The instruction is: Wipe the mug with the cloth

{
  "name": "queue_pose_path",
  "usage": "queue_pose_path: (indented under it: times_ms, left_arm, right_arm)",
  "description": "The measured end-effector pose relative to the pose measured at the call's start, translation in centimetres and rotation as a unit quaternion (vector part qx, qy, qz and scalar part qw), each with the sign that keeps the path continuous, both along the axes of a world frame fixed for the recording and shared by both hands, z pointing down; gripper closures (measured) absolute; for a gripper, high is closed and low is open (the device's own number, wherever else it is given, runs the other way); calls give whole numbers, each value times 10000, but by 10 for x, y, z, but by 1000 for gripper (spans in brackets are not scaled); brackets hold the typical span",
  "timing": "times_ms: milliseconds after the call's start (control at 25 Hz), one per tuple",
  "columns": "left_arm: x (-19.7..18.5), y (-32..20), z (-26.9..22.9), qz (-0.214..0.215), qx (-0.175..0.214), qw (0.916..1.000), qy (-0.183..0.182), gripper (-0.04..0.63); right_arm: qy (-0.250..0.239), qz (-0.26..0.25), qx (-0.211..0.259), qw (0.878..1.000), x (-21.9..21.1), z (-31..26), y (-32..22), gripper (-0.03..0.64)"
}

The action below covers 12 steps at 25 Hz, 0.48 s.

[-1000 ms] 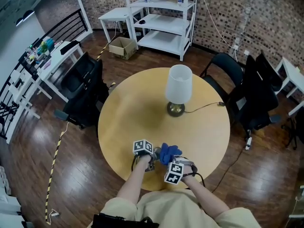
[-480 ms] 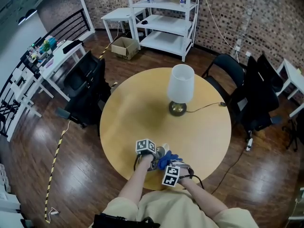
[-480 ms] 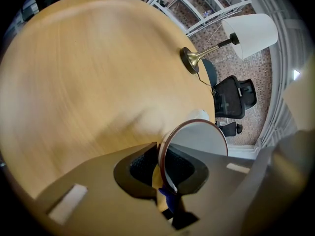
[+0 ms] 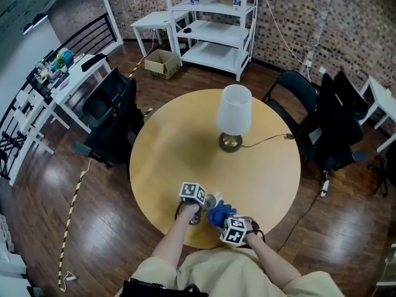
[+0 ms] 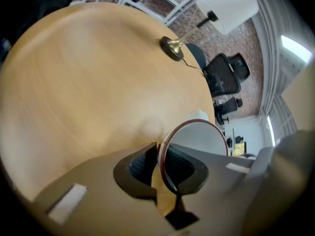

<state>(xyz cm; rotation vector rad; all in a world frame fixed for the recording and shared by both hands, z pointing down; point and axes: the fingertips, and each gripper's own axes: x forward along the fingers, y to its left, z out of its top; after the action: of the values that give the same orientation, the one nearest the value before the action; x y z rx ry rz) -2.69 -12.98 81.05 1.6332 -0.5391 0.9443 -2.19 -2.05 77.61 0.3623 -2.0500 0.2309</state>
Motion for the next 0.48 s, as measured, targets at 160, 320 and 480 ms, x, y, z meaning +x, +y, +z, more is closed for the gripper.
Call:
queue_pose_path:
  times_ms: [160,320,480]
  left_arm:
    - [11,11,-6,1949,774,9770,-395,572]
    - [23,22,-12,3643,1470,9164,-772,571]
    - [31,32,-11,4733,1935,8540,-961,560]
  right_arm:
    - [-564,809,-96,9951,40,-22,1,537]
    - [-889,1757,-24,9804,82,-38,-8,537]
    - [-1010,2268,141,9686,109,-46,-17,537]
